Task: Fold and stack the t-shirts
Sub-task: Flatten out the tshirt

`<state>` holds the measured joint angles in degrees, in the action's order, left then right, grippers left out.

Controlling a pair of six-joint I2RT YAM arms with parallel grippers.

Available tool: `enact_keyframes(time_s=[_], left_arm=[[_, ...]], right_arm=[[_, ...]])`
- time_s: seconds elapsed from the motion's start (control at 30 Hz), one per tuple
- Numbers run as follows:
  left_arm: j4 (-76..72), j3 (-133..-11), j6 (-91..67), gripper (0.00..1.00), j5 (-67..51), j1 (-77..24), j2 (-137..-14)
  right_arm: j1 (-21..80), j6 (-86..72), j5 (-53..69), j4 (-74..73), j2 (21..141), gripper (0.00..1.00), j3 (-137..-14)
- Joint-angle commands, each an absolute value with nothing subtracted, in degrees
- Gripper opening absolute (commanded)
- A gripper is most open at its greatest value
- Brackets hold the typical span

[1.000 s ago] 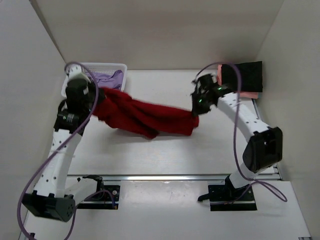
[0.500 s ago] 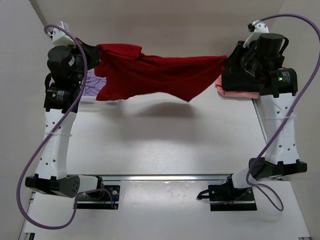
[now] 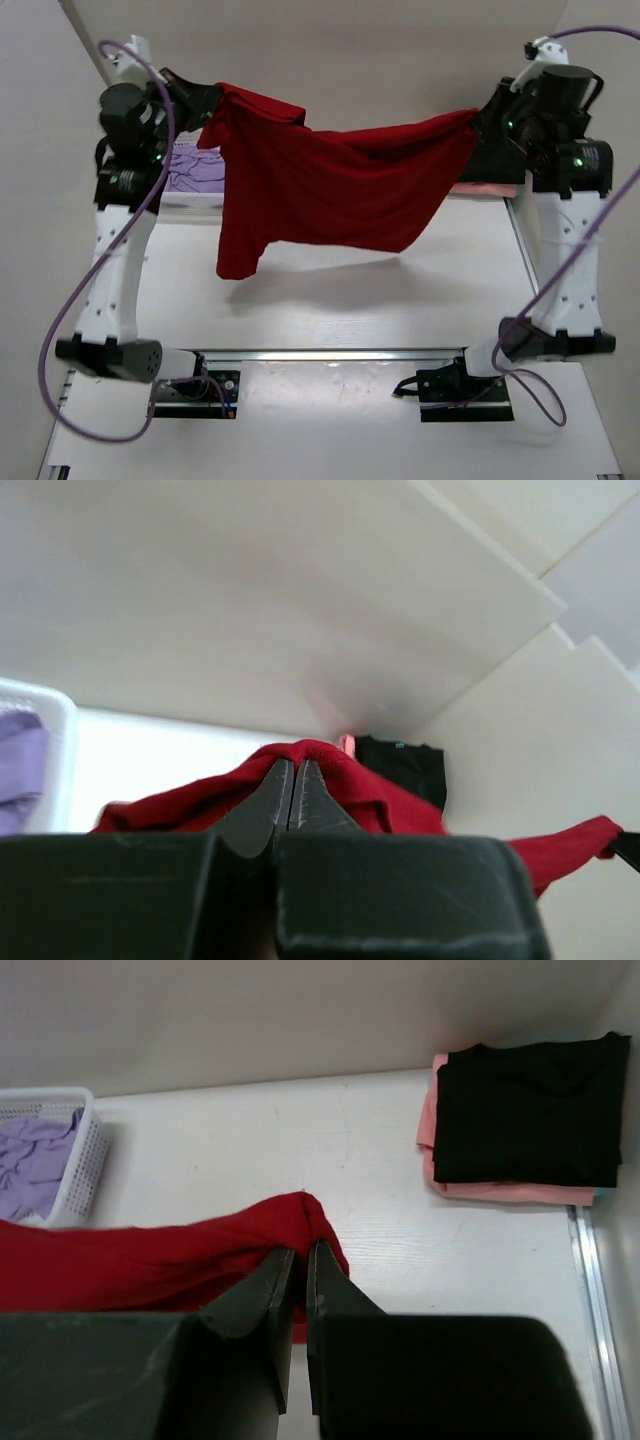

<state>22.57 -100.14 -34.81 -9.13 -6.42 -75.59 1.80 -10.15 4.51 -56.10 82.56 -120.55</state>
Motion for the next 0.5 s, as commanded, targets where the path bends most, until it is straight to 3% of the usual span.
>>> enact_keyframes(time_s=[0.0,0.07,0.17,0.2,0.23,0.33,0.47], left_arm=[[19.9,-101.0,-38.8,0.0,-14.9,-7.2,-84.6],[18.0,-104.1,-36.7,0.0,-13.4,-8.3,-90.9],[18.5,-119.4,-35.4,0.0,-14.8,-8.3,-98.3],[17.5,-121.2,-35.0,0.0,-14.5,-8.3,-98.3],[16.8,-123.0,-34.5,0.0,-14.5,-8.0,-98.3],[14.0,-123.1,-31.6,0.0,-12.1,-7.6,-94.8],[14.2,-103.4,-25.8,0.02,-7.2,-9.1,-81.5]], right_arm=[[2.5,-10.6,4.9,-53.0,92.7,0.01,-125.0],[1.7,-12.1,6.0,-52.9,98.3,0.0,-131.5],[0.6,-12.7,5.5,-53.1,106.8,0.0,-151.5],[0.5,-12.7,5.3,-52.1,106.7,0.0,-151.9],[0.6,-11.9,4.8,-48.6,104.1,0.0,-151.4],[1.4,-10.8,4.6,-38.1,90.6,0.0,-131.2],[1.7,-11.0,3.7,-45.1,84.5,0.0,-123.9]])
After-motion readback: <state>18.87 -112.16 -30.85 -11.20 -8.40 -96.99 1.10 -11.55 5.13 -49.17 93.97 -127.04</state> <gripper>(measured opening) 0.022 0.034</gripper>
